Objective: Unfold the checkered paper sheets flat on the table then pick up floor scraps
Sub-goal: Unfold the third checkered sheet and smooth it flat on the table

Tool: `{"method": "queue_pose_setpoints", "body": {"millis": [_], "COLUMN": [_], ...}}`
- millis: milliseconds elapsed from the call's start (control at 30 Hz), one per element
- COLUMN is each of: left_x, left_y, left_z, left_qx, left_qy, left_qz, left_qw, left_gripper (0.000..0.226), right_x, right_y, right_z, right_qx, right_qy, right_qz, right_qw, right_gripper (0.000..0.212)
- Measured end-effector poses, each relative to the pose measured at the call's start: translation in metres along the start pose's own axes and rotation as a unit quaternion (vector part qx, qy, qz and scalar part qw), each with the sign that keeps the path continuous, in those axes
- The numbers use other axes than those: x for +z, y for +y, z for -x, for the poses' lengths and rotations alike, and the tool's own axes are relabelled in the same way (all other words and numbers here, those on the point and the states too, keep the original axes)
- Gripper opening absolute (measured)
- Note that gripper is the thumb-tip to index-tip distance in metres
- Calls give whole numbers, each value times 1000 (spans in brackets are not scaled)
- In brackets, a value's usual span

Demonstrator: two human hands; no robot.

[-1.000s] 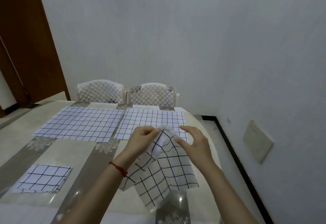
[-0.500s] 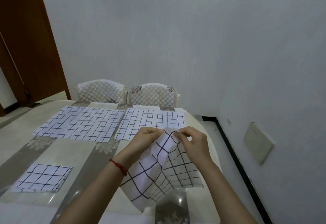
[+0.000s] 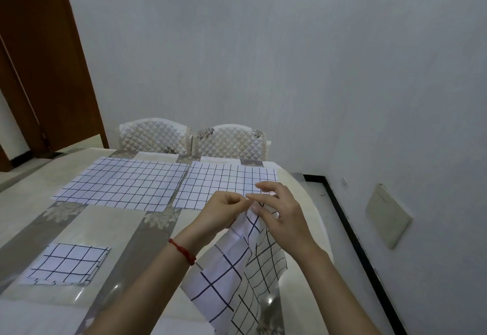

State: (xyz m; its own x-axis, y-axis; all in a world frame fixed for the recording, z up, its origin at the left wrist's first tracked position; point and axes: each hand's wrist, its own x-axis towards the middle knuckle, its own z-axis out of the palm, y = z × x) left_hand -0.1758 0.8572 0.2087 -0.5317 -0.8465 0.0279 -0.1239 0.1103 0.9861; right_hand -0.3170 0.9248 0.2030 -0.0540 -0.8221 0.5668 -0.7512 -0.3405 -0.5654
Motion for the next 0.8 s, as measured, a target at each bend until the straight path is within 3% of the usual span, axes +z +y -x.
{"method": "queue_pose_setpoints", "body": {"millis": [233,433,533,667,800], "left_x": [-4,-28,-51,-80,-104], "left_y": [-2,-24,-36,-45,-51], "left_z": [0,-12,-13,-9,2], "left_qx": [-49,-95,-134,-159,-146], "left_qy": [-15,153,256,319,359], "left_qz": [54,83,114,179,209], "left_qw": [997,980,951,917,898], "left_gripper": [24,10,15,27,17], "right_x": [-3,-10,-19,-29,-34], "right_y": [4,12,18,26,37], "right_z": [-3,-2,-3,-6,-7], "right_qx": [-19,14,40,70,102], "right_qy": [27,59,77,117,173], "right_qz": [30,-6,-18,-34,-59], "right_qw": [999,998,996,990,978], "right_gripper": [5,5,9,21,32]}}
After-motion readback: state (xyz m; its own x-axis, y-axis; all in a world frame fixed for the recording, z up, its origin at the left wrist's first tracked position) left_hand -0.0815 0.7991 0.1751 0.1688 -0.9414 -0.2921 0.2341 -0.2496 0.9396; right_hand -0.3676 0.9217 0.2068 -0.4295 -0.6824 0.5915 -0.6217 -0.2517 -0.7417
